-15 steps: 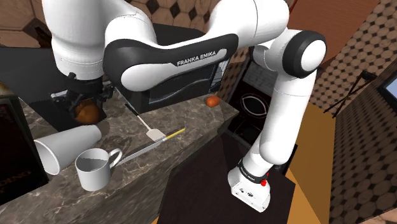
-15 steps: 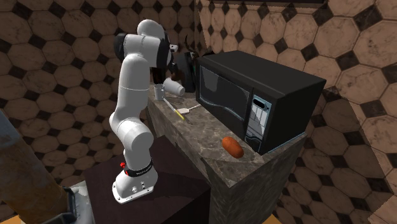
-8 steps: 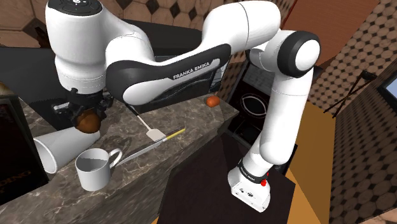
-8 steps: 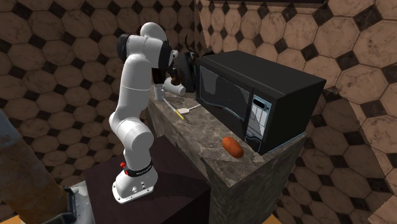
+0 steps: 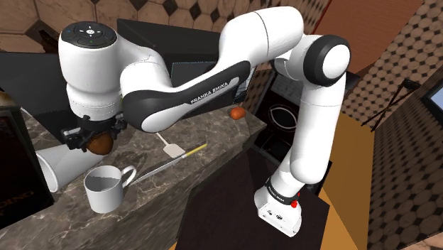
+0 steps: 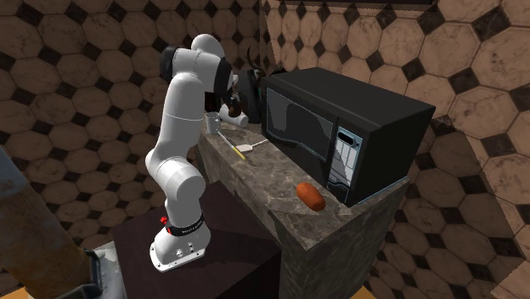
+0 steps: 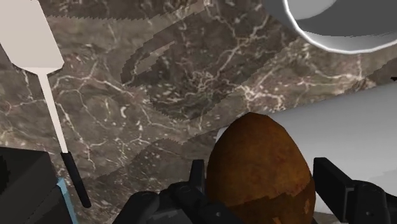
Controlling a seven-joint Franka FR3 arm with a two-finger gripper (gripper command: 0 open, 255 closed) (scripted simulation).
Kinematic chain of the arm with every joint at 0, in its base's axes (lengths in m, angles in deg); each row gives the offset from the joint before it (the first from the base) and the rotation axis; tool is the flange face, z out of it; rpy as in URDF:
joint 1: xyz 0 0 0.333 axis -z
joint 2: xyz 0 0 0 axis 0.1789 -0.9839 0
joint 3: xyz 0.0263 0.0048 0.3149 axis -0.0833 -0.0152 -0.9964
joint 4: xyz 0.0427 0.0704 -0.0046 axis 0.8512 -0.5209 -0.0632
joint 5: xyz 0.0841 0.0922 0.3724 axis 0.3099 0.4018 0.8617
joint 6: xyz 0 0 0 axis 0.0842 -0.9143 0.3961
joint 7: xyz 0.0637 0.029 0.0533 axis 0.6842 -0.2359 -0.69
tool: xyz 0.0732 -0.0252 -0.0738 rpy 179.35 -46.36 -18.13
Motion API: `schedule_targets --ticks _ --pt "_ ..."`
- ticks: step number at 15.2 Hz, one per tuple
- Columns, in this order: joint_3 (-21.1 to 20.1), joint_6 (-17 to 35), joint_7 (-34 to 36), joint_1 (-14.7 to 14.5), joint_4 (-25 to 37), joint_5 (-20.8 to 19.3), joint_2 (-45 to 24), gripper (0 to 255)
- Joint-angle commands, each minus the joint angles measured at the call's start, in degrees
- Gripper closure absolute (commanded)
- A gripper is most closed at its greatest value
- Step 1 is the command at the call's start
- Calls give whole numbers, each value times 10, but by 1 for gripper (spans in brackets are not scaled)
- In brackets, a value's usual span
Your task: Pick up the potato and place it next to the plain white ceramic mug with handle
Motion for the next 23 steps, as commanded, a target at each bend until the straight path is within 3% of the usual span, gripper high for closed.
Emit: schedule_targets --ticks 1,12,20,21,23 --pt "6 12 7 -3 -7 -10 -12 255" --pt "38 64 51 -25 -32 -60 -56 255" --pt "55 69 45 -39 -33 -50 -50 255" --pt "59 63 45 -45 -19 -56 -62 0" --pt "58 55 40 -47 -9 -52 -63 0"
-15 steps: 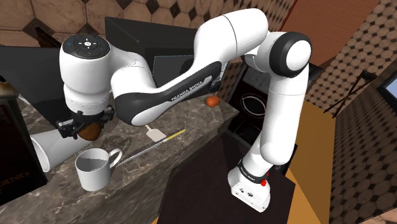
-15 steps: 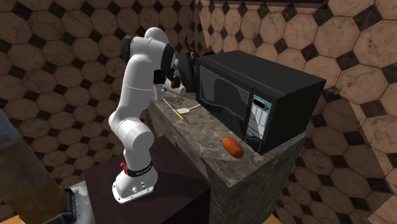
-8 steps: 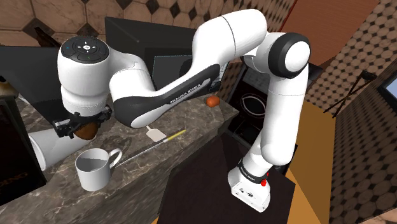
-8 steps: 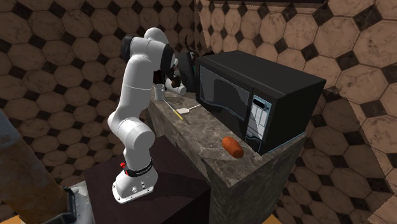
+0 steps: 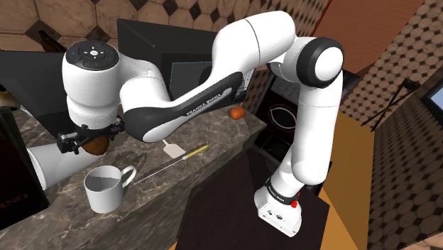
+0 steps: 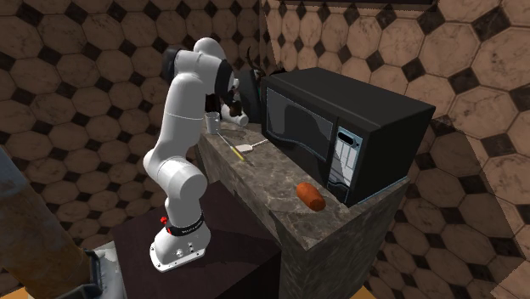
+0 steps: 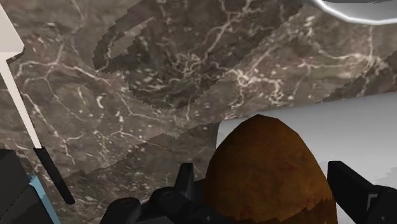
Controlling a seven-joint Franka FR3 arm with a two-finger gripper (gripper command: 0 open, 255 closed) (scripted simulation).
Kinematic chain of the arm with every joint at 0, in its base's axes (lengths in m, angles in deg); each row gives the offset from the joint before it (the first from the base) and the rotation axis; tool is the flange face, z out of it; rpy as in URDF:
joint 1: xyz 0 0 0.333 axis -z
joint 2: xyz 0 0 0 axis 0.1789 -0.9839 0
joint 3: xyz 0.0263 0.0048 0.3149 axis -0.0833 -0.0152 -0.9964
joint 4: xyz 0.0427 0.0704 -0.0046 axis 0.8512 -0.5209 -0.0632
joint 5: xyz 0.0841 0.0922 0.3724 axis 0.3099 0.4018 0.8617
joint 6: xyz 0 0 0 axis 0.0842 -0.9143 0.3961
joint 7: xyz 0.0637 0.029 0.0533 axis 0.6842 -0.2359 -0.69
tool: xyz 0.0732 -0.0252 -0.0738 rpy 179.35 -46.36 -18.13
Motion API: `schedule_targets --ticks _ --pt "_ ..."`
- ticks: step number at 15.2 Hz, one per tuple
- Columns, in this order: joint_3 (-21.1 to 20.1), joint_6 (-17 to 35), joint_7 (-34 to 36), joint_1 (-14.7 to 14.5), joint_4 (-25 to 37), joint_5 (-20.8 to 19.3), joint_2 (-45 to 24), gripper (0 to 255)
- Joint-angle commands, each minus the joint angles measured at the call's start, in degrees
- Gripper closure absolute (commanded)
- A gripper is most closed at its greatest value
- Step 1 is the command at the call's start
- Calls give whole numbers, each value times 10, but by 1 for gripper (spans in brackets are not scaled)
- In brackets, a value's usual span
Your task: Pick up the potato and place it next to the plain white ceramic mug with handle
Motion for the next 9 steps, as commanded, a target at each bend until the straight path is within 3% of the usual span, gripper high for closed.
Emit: schedule_targets --ticks 1,3,7,9 --pt "1 1 -1 -1 -10 3 -40 0" --pt "3 11 2 1 -25 5 -32 0" --pt "-22 -27 -25 11 -23 55 19 0" --pt "-22 -27 -25 11 -23 55 19 0"
